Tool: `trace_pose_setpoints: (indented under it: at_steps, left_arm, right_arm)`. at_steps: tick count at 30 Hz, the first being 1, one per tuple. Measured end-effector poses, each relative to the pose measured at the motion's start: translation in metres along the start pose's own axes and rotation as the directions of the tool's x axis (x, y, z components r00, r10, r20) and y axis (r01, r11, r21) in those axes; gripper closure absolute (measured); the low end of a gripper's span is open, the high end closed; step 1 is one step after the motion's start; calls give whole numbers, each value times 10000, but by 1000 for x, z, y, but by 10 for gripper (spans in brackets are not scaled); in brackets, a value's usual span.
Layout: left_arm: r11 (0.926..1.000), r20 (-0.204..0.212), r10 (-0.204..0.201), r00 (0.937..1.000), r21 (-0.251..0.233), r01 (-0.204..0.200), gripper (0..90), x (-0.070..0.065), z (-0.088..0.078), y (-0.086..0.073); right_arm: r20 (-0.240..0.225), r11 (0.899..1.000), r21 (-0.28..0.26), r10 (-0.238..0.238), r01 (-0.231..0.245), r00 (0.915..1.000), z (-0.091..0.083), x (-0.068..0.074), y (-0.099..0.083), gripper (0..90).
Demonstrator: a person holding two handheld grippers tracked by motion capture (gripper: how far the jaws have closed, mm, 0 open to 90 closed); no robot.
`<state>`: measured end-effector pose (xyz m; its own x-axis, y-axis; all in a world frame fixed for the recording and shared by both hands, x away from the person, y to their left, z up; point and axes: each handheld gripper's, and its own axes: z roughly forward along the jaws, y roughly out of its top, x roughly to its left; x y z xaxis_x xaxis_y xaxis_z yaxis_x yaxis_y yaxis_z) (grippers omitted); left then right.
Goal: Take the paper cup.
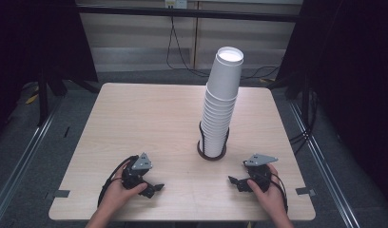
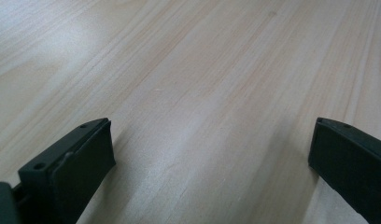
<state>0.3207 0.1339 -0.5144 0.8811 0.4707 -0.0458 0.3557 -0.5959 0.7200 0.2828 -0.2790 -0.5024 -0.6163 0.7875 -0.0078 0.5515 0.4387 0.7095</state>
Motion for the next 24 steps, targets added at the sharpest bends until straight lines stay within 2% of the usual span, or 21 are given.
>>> trace_pose_setpoints:
  at_steps: [5,7,9,10,11,12,14,16,17,19,20,21,22,23,24]
  left_arm:
    - [9999,-42,-93,9999,-47,93,0,-1,0,0]
    - [10000,-26,58,10000,56,-58,17,0,-1,1]
    - [9999,112,92,9999,82,-93,31,-1,-2,4]
    - [9997,327,-119,9994,-214,126,32,-1,-3,13]
    - [9997,327,-119,9994,-214,126,32,-1,-3,13]
    - [9990,538,-220,9983,-373,241,31,0,-5,18]
    - [9977,798,-334,9963,-569,380,31,2,-9,30]
    - [9973,915,-272,9954,-657,333,32,4,-14,46]
    - [9967,1041,-261,9942,-733,339,32,5,-17,55]
    - [9943,1308,-306,9909,-977,436,32,8,-22,72]
    - [9905,1503,-530,9872,-1181,711,29,12,-26,89]
    - [9905,1503,-530,9872,-1181,711,29,12,-26,89]
    - [9898,1499,-547,9872,-1220,734,29,14,-29,98]
    - [9889,1457,-513,9880,-1305,706,29,18,-33,113]
    - [9876,1400,-464,9891,-1425,665,30,20,-35,120]
  right_arm:
    - [1,10000,1,5,-5,10000,0,0,0,129]
    - [-7,10000,8,9,-9,10000,0,0,0,129]
    - [27,10000,22,-5,5,10000,0,0,0,132]
    - [-71,10000,24,52,-52,10000,-1,0,0,139]
    - [-71,10000,24,52,-52,10000,-1,0,0,139]
    - [-297,9999,123,27,-24,9996,-2,-3,2,141]
    - [-296,9999,142,51,-47,9995,-4,-4,4,142]
    - [-324,9999,34,-97,98,9994,-12,-8,18,144]
    - [-324,9999,34,-97,98,9994,-12,-8,18,144]
    - [-317,9995,-270,-197,189,9993,-20,-10,33,144]
    - [-446,9973,-725,-135,102,9989,-29,-11,49,144]
    - [-446,9973,-725,-135,102,9989,-29,-11,49,144]
    - [-489,9959,-902,-164,120,9987,-34,-12,58,144]
    - [-481,9931,-1164,-215,157,9986,-43,-15,75,144]
    - [-520,9913,-1305,-212,143,9984,-47,-16,83,144]
